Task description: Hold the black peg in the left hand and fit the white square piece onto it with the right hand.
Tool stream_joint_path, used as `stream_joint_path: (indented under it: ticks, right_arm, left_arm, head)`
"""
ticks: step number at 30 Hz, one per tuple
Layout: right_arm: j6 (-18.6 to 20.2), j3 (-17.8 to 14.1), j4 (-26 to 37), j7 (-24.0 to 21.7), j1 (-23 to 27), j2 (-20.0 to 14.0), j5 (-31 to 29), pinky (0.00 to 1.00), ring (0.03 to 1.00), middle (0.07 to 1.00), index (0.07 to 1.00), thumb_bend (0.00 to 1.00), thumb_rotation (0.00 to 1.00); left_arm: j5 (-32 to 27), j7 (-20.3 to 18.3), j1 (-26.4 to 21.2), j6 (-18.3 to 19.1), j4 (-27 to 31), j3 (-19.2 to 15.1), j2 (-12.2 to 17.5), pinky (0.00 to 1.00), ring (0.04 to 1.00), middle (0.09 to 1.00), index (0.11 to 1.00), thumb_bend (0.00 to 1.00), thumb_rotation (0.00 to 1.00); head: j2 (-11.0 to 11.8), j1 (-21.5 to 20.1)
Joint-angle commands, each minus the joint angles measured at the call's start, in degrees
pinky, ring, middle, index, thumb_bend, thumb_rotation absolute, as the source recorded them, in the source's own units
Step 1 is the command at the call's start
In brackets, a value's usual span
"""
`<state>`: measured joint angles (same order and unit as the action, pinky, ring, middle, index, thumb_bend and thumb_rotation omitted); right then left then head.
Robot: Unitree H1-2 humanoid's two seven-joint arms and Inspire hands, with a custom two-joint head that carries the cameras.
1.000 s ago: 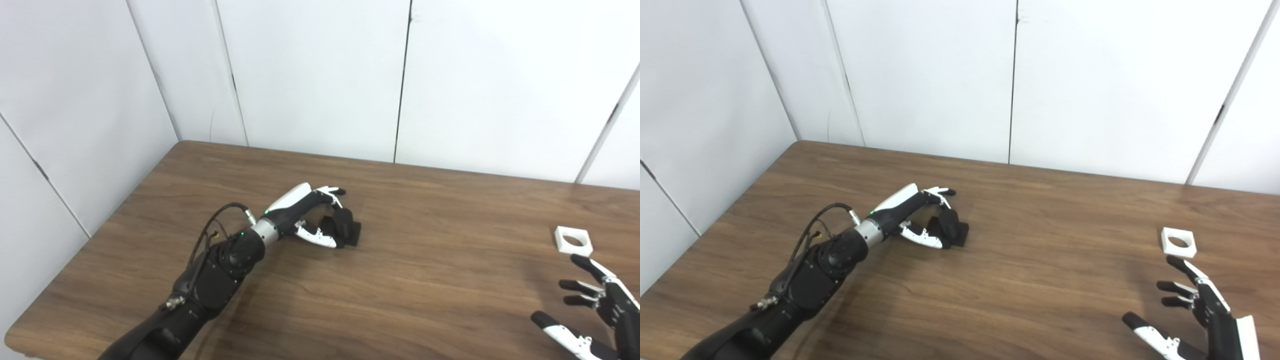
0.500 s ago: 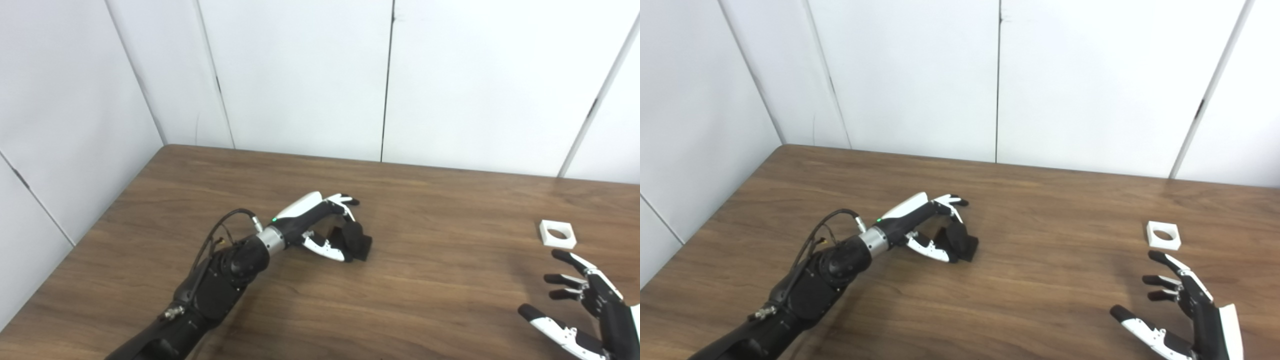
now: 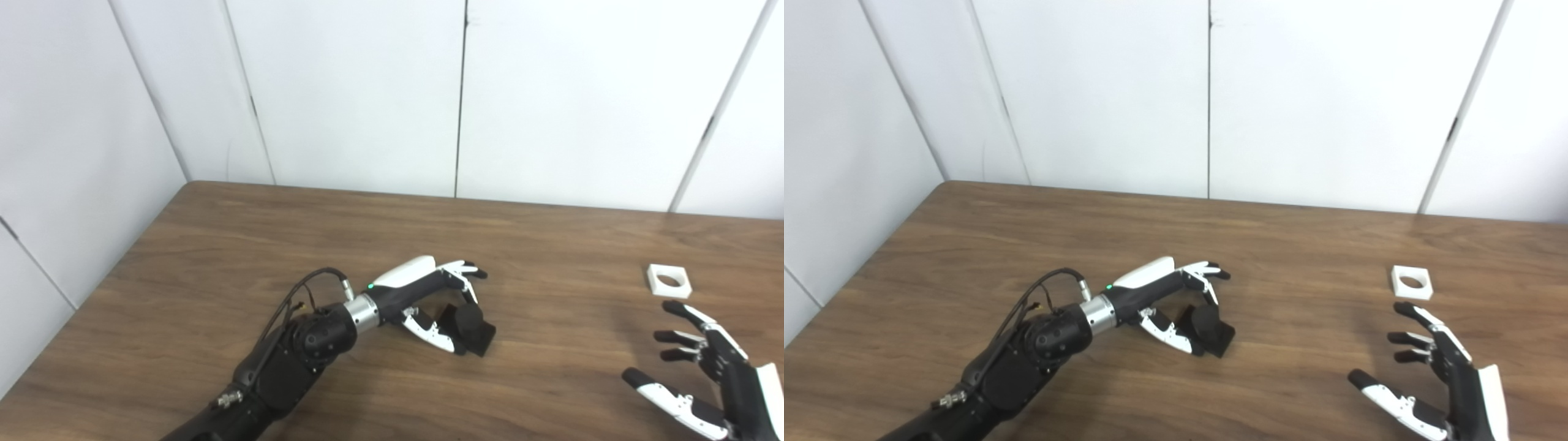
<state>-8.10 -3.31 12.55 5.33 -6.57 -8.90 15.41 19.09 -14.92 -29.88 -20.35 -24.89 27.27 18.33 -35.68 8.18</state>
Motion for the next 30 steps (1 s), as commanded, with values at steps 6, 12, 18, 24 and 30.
stream_joint_path:
  ticks: [6, 12, 18, 24, 30]
  right_arm:
    - [0.6, 0.7, 3.5, 1.0, 0.4, 2.2, 0.9, 0.55, 0.665, 0.837, 0.78, 0.76, 0.35]
    - [1.3, 1.3, 4.2, 1.4, 0.6, 2.9, 1.9, 0.55, 0.669, 0.835, 0.783, 0.75, 0.34]
    - [4.1, 3.0, 6.6, 2.4, 1.4, 4.7, 4.4, 0.56, 0.657, 0.829, 0.781, 0.73, 0.29]
    - [6.4, 5.8, 6.8, 4.8, 2.4, 6.4, 9.0, 0.56, 0.669, 0.829, 0.773, 0.71, 0.31]
    - [8.7, 6.3, 7.3, 5.7, 4.5, 5.2, 10.6, 0.55, 0.676, 0.825, 0.773, 0.72, 0.33]
  left_arm:
    - [2.3, -5.7, 1.6, 0.1, 2.7, 3.5, -0.6, 0.94, 0.977, 0.922, 0.489, 0.52, 0.08]
    - [2.9, -6.9, 2.6, 0.4, 4.9, 4.6, -0.1, 0.95, 0.969, 0.918, 0.488, 0.52, 0.08]
    - [2.1, -8.1, 3.3, 0.1, 6.0, 4.0, 2.0, 0.96, 0.969, 0.918, 0.489, 0.52, 0.08]
    - [0.1, -10.0, 3.3, -0.9, 4.4, 3.0, 4.1, 0.9, 0.972, 0.923, 0.491, 0.52, 0.08]
    - [-0.6, -10.6, 2.7, -2.9, 2.3, 2.5, 4.3, 0.91, 0.967, 0.917, 0.491, 0.52, 0.07]
  head:
    - [-0.8, -1.8]
    - [-2.0, -5.9]
    - [-3.0, -18.5]
    - [-1.1, -30.0]
    - [-0.4, -34.1]
